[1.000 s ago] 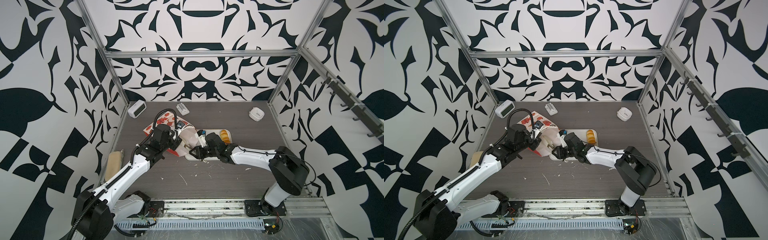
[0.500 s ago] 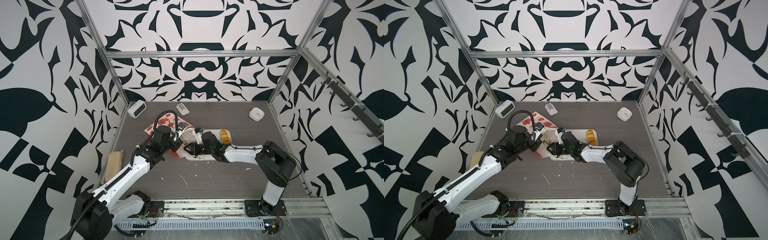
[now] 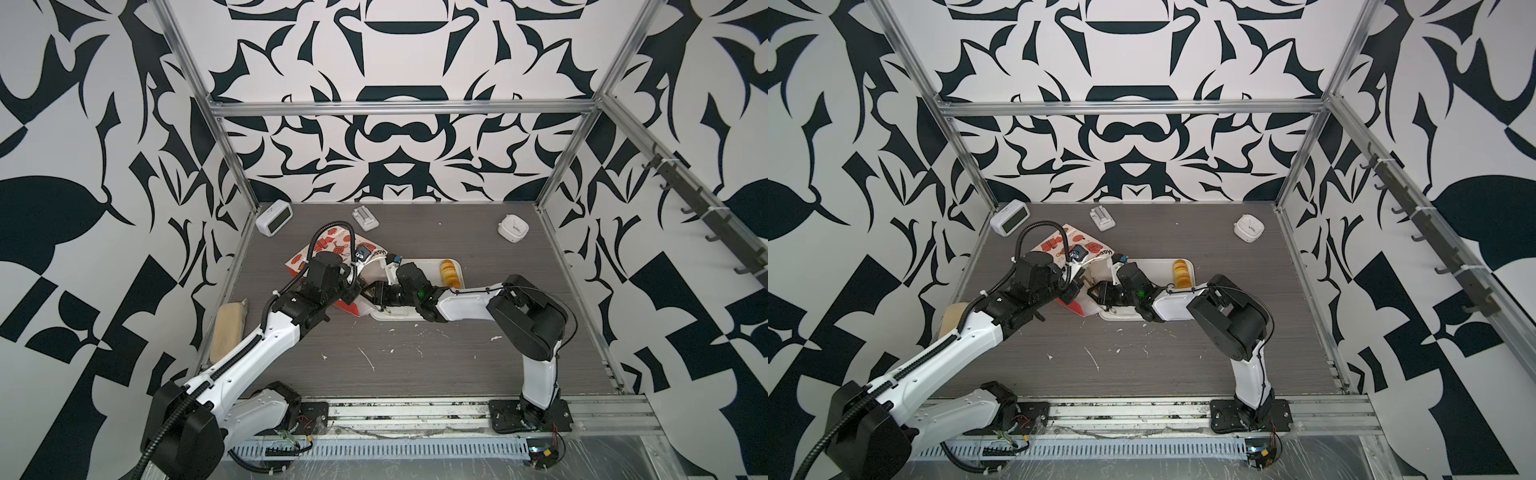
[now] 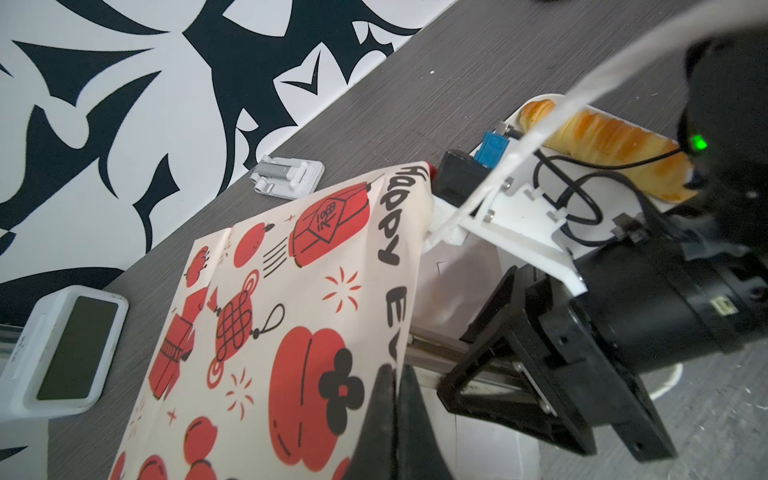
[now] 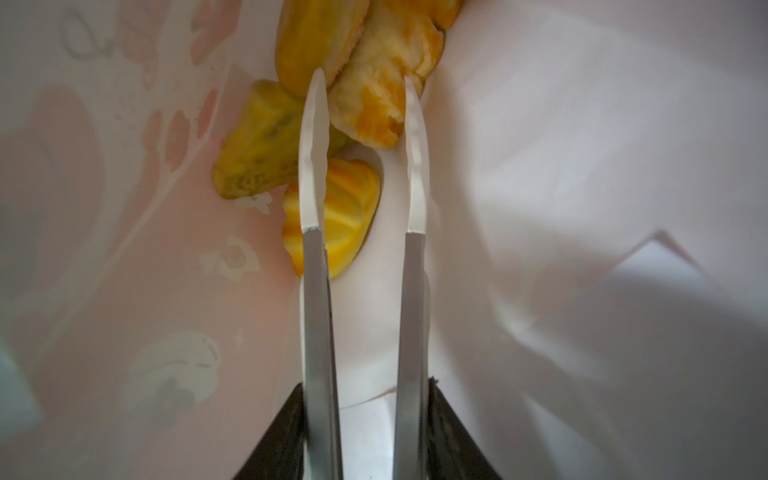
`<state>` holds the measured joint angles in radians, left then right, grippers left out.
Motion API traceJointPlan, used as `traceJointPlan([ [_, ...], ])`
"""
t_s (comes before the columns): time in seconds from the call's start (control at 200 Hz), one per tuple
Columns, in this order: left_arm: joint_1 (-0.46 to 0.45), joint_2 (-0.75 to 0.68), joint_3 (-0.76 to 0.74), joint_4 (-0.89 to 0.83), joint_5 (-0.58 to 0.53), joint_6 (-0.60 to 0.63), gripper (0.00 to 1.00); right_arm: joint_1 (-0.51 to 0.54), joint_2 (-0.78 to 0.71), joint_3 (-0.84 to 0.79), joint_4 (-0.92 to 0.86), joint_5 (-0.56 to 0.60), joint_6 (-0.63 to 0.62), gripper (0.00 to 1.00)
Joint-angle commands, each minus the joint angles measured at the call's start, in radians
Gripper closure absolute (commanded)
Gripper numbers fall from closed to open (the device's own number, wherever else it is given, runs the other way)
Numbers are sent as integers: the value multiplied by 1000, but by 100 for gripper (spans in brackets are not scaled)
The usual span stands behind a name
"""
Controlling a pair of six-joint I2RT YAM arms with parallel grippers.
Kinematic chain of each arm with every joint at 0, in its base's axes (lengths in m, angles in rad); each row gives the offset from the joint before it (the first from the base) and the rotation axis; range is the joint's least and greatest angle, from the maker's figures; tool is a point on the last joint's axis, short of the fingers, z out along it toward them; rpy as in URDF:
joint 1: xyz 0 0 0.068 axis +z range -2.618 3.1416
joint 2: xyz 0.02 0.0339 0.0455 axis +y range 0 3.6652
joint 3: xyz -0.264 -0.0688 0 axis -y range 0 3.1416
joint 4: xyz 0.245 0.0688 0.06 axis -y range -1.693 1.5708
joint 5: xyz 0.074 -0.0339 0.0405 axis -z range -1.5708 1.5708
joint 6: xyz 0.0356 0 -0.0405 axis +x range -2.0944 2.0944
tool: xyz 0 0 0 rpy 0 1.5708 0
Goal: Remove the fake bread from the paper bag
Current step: 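Insert the tongs deep into the bag toward the remaining breads with the right gripper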
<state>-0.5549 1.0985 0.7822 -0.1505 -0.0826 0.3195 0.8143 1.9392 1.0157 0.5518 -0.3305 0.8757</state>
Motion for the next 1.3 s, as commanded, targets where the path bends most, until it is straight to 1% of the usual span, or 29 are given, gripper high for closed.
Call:
traceJointPlan([
  [0.0, -5, -26, -11, 8, 18, -5, 97, -7, -76, -14, 121, 18, 14, 55],
  [0.33, -5, -20, -6, 32, -8, -39, 96, -3, -98, -34, 141, 24, 29, 55],
  [0.5, -5, -16, -1, 60, -25, -66, 94, 21, -117, -61, 147, 59, 38, 55],
  [0.62, -5, -4, 9, 73, -24, -83, 93, 57, -132, -64, 139, 93, 30, 55],
  [0.805, -5, 10, 24, 83, -20, -102, 90, 90, -125, -38, 116, 111, 24, 56],
  [1.025, -5, -15, 25, 80, 18, -110, 90, 92, -79, 5, 106, 105, 26, 56],
  [1.295, -5, -52, 14, 66, 34, -110, 89, 89, -54, 47, 94, 152, 28, 55],
])
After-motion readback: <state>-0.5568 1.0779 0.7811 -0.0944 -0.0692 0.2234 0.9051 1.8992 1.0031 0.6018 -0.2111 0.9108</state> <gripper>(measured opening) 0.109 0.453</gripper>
